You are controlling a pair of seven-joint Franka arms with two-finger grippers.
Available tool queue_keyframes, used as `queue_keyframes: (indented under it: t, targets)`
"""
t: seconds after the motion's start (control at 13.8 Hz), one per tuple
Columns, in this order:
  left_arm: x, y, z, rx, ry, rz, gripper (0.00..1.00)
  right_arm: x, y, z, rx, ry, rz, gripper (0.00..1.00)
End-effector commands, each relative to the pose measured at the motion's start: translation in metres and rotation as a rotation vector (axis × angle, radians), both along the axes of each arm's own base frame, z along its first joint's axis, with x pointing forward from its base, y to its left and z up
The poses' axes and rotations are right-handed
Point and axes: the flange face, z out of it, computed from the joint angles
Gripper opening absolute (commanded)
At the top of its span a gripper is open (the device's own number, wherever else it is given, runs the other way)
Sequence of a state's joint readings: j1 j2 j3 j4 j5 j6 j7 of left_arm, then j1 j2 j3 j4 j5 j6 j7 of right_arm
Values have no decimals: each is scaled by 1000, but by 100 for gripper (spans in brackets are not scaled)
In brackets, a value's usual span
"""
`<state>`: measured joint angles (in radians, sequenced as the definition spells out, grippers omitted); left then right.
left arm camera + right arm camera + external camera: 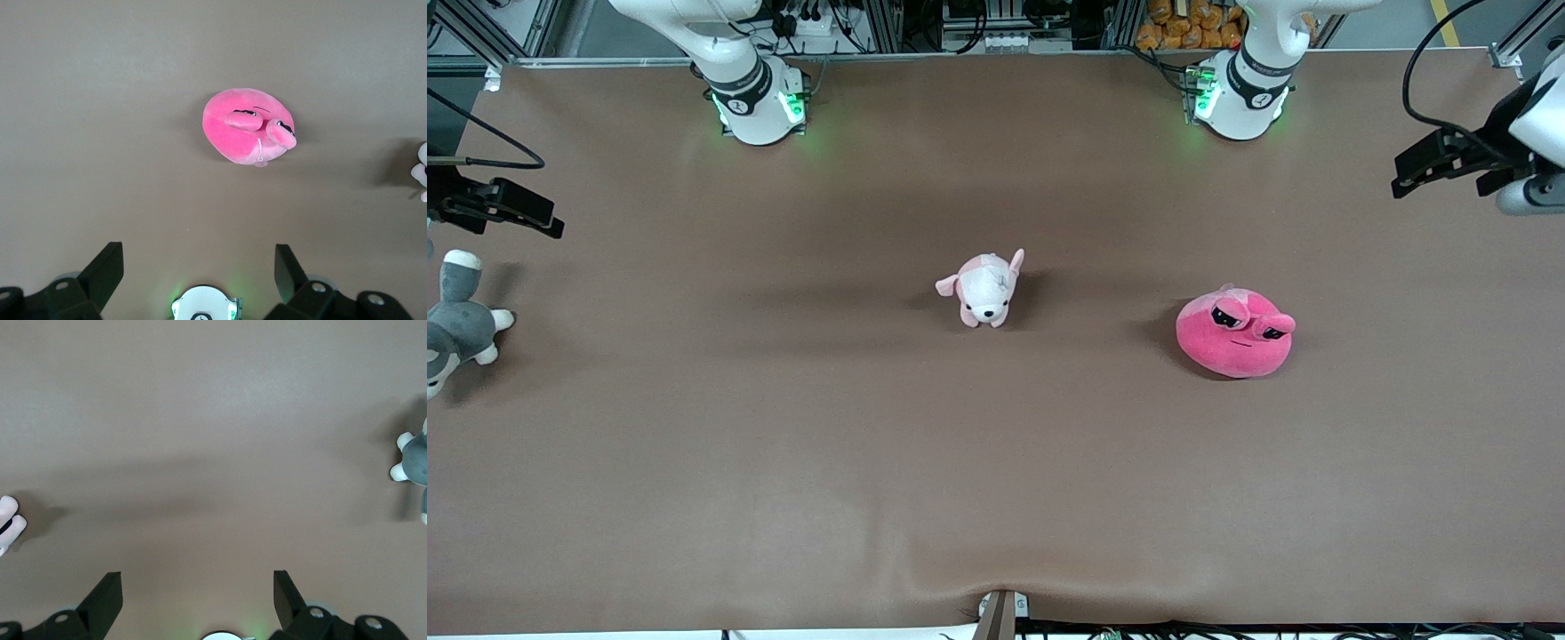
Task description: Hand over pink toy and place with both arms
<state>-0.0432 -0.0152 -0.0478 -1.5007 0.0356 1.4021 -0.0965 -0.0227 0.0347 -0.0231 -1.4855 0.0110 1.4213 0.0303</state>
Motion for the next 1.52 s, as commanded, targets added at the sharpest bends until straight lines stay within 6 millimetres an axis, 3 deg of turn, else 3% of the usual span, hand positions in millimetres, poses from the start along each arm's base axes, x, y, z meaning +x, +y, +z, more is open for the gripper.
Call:
queue_keyframes:
  t: [0.0, 0.29, 0.65, 1.23, 1.45]
  targets:
    - [2, 0, -1, -18, 13, 7, 100, 0, -1, 4, 5, 1, 0, 100]
    - [4, 0, -11, -26, 18, 29, 100, 0, -2, 4, 4, 1, -2, 100]
    - [11, 0, -49, -15, 16, 163, 100, 1, -1, 4, 3, -1, -6, 100]
    - [12, -16, -131, -79, 45, 654, 100, 2, -1, 0, 5, 7, 0, 100]
    - [13, -21, -148, -68, 60, 770, 100, 10, 6, -14, 16, 31, 3, 100]
